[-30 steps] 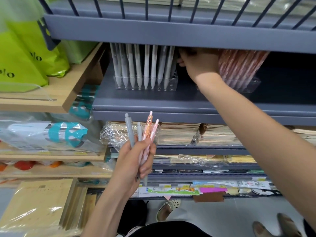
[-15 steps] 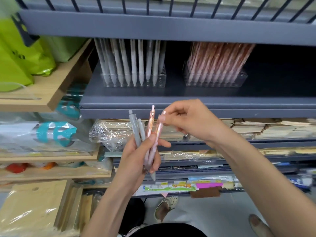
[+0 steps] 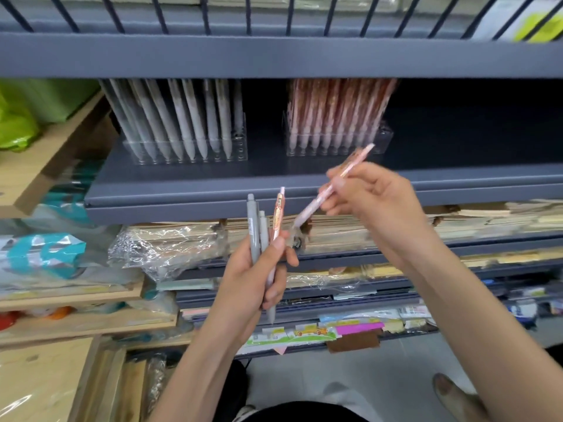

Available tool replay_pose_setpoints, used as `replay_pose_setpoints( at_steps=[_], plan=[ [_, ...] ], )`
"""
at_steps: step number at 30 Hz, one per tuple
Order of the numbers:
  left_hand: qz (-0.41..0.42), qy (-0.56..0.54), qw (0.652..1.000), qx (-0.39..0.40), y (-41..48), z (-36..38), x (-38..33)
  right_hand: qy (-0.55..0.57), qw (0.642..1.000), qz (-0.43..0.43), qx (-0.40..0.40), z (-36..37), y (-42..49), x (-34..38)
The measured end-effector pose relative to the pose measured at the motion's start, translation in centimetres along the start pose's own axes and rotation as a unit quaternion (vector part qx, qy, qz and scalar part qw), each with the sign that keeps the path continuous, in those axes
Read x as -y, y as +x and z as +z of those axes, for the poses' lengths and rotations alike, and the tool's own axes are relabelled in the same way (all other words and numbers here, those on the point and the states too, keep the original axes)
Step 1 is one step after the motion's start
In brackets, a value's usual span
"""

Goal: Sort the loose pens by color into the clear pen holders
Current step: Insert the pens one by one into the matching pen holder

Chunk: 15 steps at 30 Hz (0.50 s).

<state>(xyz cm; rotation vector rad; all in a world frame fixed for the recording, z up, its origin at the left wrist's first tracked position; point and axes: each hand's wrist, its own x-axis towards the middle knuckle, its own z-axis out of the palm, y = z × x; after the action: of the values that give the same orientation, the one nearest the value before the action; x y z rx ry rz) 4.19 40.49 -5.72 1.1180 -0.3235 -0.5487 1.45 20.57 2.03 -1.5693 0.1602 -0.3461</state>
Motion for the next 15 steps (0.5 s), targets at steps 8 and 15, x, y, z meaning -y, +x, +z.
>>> replay_pose_setpoints(
  at_steps=[8, 15],
  plan=[
    [-0.03, -0.076, 0.996, -0.036, 2.9, 5.4, 1.6, -0.059, 0.95, -0.162, -0.26, -11.1, 5.3, 2.4],
    [0.0, -0.078, 0.996, -0.052, 4.2, 8.6, 3.2, -0.17, 0.941, -0.198, -0.215, -13.1, 9.4, 1.5]
  ],
)
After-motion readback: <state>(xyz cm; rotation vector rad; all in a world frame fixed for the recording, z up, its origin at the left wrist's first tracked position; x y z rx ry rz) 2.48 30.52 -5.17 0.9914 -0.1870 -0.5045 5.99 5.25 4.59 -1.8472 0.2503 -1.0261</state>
